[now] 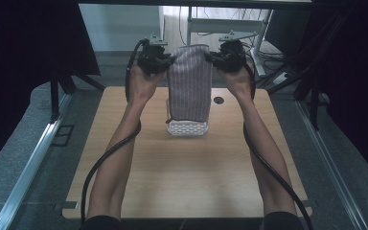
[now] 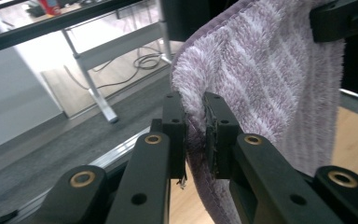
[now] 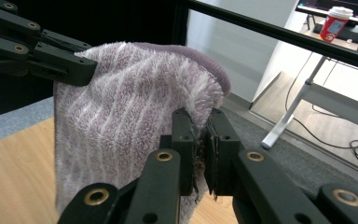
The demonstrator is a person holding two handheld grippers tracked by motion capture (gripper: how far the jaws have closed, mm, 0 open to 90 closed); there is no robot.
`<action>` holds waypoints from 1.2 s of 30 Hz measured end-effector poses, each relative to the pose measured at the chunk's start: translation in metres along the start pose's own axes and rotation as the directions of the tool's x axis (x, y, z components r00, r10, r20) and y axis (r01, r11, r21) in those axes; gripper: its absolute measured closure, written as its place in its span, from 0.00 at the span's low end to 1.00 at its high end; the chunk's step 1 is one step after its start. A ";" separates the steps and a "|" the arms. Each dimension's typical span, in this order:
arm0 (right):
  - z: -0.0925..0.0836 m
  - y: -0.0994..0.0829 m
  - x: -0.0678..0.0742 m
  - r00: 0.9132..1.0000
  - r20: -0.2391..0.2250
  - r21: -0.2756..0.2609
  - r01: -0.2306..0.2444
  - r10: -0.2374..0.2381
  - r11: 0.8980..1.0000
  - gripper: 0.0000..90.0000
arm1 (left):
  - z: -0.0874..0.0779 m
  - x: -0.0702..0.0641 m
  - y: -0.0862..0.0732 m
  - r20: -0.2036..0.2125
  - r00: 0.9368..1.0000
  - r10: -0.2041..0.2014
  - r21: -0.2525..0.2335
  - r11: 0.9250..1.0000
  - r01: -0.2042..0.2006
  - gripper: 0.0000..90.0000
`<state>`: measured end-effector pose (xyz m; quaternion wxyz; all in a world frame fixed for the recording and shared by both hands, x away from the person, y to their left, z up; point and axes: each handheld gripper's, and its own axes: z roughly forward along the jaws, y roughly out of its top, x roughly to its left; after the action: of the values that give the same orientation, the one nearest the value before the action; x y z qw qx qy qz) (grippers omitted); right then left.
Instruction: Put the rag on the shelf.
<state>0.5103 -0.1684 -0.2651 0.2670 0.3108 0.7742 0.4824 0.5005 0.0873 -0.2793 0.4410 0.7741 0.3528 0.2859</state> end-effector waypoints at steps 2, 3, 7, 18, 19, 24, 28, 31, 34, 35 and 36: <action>0.007 -0.002 -0.002 1.000 0.007 0.003 -0.004 0.004 1.000 0.93 | 0.006 0.001 -0.001 -0.019 1.000 0.011 0.009 1.000 -0.011 0.89; 0.009 -0.003 -0.003 1.000 0.010 0.003 -0.006 0.006 1.000 0.93 | 0.009 0.001 -0.002 -0.029 0.999 0.016 0.014 1.000 -0.016 0.89; 0.022 -0.009 -0.007 1.000 0.027 0.024 -0.005 0.005 1.000 0.93 | 0.024 0.002 -0.007 -0.067 0.997 0.029 0.033 0.999 -0.027 0.89; 0.059 -0.031 -0.018 0.998 0.048 0.101 -0.044 0.040 0.994 0.93 | 0.060 0.006 -0.025 -0.104 0.994 0.038 0.124 0.992 -0.025 0.88; 0.062 -0.034 -0.018 0.998 0.049 0.111 -0.047 0.042 0.993 0.93 | 0.064 0.005 -0.028 -0.105 0.994 0.039 0.135 0.991 -0.025 0.87; 0.076 -0.048 -0.017 0.998 0.053 0.179 -0.050 0.041 0.983 0.92 | 0.078 0.004 -0.042 -0.090 0.995 0.034 0.204 0.979 -0.015 0.87; 0.083 -0.058 -0.017 0.998 0.042 0.224 -0.053 0.044 0.973 0.91 | 0.084 0.004 -0.051 -0.065 0.998 0.015 0.241 0.970 0.001 0.86; 0.086 -0.064 -0.017 0.998 0.038 0.249 -0.065 0.058 0.966 0.86 | 0.087 0.004 -0.056 -0.057 0.998 0.006 0.268 0.964 0.010 0.80; 0.086 -0.068 -0.017 0.997 0.033 0.257 -0.082 0.076 0.963 0.80 | 0.086 0.007 -0.059 -0.053 0.998 -0.020 0.272 0.962 0.033 0.66; 0.086 -0.070 -0.018 0.996 0.028 0.256 -0.086 0.082 0.963 0.77 | 0.085 0.008 -0.060 -0.048 0.998 -0.029 0.268 0.963 0.041 0.62; 0.086 -0.071 -0.018 0.996 0.026 0.259 -0.089 0.085 0.962 0.74 | 0.083 0.009 -0.061 -0.042 0.998 -0.045 0.262 0.963 0.055 0.59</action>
<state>0.5677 -0.1560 -0.3612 0.2082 0.3801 0.8145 0.3858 0.5508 0.0769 -0.3691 0.3350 0.8115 0.4149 0.2390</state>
